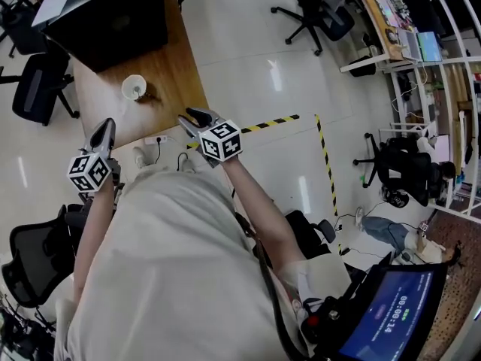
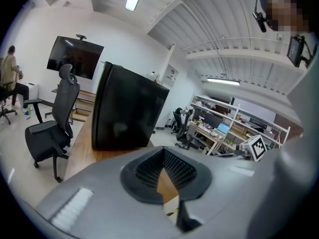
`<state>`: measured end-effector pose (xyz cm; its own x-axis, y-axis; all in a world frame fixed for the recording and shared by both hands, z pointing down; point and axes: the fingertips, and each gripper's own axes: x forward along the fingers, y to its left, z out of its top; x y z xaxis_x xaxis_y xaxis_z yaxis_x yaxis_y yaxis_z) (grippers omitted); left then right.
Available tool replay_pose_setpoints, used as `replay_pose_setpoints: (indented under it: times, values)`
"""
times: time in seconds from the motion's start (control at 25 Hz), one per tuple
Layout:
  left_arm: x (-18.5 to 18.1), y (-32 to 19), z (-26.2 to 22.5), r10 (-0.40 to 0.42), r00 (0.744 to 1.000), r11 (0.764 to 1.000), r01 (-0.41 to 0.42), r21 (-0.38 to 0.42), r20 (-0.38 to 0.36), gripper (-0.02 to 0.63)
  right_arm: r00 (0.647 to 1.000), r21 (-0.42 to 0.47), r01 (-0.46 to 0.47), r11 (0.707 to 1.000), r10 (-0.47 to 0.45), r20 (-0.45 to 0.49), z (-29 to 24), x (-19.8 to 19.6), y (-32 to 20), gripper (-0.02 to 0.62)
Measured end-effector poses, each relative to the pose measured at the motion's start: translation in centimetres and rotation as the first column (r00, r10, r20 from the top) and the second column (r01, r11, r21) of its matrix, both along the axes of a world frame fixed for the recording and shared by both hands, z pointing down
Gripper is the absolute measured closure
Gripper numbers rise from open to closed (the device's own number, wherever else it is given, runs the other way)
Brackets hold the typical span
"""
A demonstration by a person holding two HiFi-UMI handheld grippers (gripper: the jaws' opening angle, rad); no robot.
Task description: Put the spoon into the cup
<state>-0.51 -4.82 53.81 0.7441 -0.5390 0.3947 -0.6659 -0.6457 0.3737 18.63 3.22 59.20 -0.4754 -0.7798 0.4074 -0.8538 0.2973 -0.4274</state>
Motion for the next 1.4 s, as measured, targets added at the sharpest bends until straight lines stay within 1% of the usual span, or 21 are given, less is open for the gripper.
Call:
replay_pose_setpoints:
  times: [0.08, 0.2, 0.36, 0.52, 0.6, 0.68, 0.76, 0.84, 0.96, 1.12, 1.28, 1.4]
  values:
    - [1.3, 2.3, 0.5, 0.029, 1.000, 1.000, -0.029, 0.002, 0.011, 0.606, 0.999, 0.022, -0.052, 0.998, 0.052, 0.009, -0.1, 2.0, 1.6, 0.485]
    - [2.1, 5.3, 1.1, 0.054, 0.998, 0.999, -0.054, 0.005, 0.033, 0.606, 0.995, 0.041, -0.091, 0.995, 0.088, 0.055, -0.1, 3.6, 3.3, 0.486]
    - [2.0, 9.1, 1.8, 0.044, 0.998, 0.999, -0.044, -0.001, 0.054, 0.606, 0.992, 0.032, -0.090, 0.995, 0.087, 0.090, 0.7, 4.4, 6.1, 0.486]
    - [1.2, 12.1, 2.2, 0.010, 0.997, 1.000, -0.010, -0.006, 0.075, 0.606, 0.989, 0.020, -0.077, 0.997, 0.074, 0.125, 1.2, 4.4, 7.9, 0.492]
    - [0.9, 12.6, 2.6, -0.009, 0.997, 1.000, 0.010, -0.016, 0.076, 0.606, 0.984, 0.003, -0.069, 0.998, 0.067, 0.167, 1.4, 4.2, 7.6, 0.492]
    - [0.8, 13.0, 3.1, -0.021, 0.997, 0.999, 0.023, -0.029, 0.075, 0.606, 0.970, -0.018, -0.067, 0.998, 0.069, 0.231, 1.3, 4.1, 7.1, 0.503]
    - [0.4, 13.6, 3.7, -0.039, 0.996, 0.998, 0.042, -0.039, 0.075, 0.606, 0.949, -0.021, -0.060, 0.998, 0.063, 0.310, 0.7, 3.7, 6.8, 0.511]
    - [-0.3, 14.1, 4.2, -0.065, 0.996, 0.997, 0.068, -0.045, 0.066, 0.606, 0.925, 0.000, -0.044, 0.999, 0.041, 0.379, -0.3, 2.8, 6.6, 0.534]
    - [-0.6, 15.3, 4.2, -0.090, 0.995, 0.995, 0.093, -0.049, 0.050, 0.606, 0.898, 0.025, -0.013, 1.000, 0.001, 0.441, -1.6, 1.8, 6.9, 0.550]
    - [-1.0, 16.4, 4.4, -0.084, 0.996, 0.995, 0.086, -0.050, 0.039, 0.606, 0.877, 0.023, 0.001, 1.000, -0.012, 0.481, -1.9, 0.9, 7.0, 0.586]
    - [-4.5, 16.8, 5.0, -0.116, 0.993, 0.990, 0.118, -0.071, 0.026, 0.606, 0.873, 0.013, -0.030, 0.999, 0.020, 0.487, -2.1, -1.3, 6.3, 0.592]
    - [-7.3, 17.0, 5.1, -0.127, 0.992, 0.988, 0.128, -0.082, 0.022, 0.606, 0.877, 0.024, -0.049, 0.998, 0.031, 0.480, -3.0, -3.7, 5.6, 0.592]
